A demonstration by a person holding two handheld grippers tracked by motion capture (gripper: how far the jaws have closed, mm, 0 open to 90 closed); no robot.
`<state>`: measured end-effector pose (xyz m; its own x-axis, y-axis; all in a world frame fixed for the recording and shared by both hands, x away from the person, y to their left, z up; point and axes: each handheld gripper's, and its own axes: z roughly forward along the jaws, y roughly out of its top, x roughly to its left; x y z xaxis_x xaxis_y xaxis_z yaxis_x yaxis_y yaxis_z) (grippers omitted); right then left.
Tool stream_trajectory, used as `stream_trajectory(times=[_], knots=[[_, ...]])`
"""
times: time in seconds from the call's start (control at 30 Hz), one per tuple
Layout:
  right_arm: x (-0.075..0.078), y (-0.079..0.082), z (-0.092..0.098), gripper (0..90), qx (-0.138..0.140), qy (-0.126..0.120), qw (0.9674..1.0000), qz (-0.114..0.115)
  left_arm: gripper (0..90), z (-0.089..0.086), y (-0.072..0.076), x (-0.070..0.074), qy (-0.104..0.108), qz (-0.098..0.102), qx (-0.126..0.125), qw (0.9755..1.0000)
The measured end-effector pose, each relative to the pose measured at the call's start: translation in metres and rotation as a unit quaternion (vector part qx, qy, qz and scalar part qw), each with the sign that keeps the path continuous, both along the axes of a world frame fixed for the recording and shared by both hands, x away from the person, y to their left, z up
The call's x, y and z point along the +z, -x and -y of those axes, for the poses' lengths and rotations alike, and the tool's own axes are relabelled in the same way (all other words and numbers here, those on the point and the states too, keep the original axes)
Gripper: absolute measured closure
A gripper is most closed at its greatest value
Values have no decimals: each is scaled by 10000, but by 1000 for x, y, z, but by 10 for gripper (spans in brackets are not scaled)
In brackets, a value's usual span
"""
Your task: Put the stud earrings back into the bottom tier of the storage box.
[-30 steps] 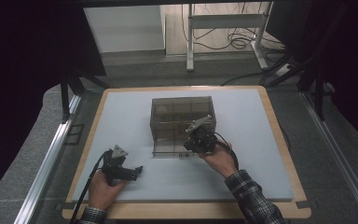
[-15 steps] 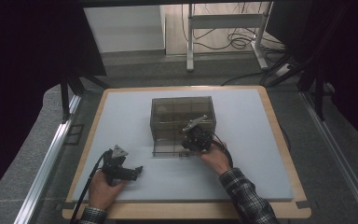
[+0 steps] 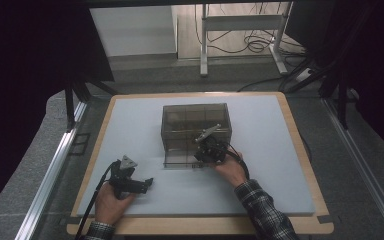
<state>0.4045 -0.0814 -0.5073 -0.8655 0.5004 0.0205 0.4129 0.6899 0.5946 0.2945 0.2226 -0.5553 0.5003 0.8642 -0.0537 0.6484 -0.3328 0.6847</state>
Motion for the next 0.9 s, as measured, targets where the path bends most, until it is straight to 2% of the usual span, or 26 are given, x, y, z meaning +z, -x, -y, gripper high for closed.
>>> stream_trajectory(times=[0.9], knots=[[16,8,12,718,27,-130,9999,108,0,0,0,0,-2,1,-1,10000]])
